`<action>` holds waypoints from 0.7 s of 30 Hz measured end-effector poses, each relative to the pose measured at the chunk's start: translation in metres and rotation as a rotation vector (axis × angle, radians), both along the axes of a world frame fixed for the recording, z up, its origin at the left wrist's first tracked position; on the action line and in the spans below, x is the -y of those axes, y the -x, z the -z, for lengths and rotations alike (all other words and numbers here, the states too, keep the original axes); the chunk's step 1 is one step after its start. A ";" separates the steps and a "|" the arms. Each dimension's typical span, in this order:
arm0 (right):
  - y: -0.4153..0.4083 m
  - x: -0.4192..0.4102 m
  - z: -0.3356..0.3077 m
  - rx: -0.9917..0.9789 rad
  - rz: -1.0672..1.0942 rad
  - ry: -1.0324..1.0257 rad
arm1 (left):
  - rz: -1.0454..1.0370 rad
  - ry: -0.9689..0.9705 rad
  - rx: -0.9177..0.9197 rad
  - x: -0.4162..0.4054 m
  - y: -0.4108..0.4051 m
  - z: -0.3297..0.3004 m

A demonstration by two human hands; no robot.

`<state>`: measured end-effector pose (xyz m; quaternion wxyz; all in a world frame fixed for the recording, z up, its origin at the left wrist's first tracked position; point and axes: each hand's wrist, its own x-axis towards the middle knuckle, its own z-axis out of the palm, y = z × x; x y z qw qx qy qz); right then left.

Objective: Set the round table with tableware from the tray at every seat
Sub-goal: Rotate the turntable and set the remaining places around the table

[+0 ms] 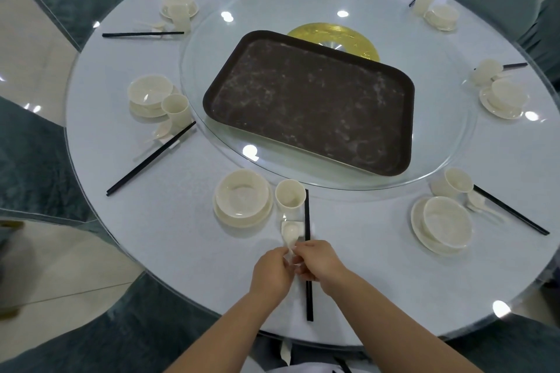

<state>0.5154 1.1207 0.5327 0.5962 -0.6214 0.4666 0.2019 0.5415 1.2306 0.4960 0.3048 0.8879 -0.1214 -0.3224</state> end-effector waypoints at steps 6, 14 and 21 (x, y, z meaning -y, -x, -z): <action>0.001 0.001 0.002 -0.011 0.020 -0.012 | -0.012 0.023 0.013 0.001 -0.001 0.005; 0.003 0.002 0.012 -0.025 -0.122 0.207 | -0.037 0.052 -0.014 -0.008 0.001 0.009; -0.019 -0.006 -0.001 0.161 -0.322 0.303 | -0.537 0.256 0.249 -0.038 -0.028 -0.003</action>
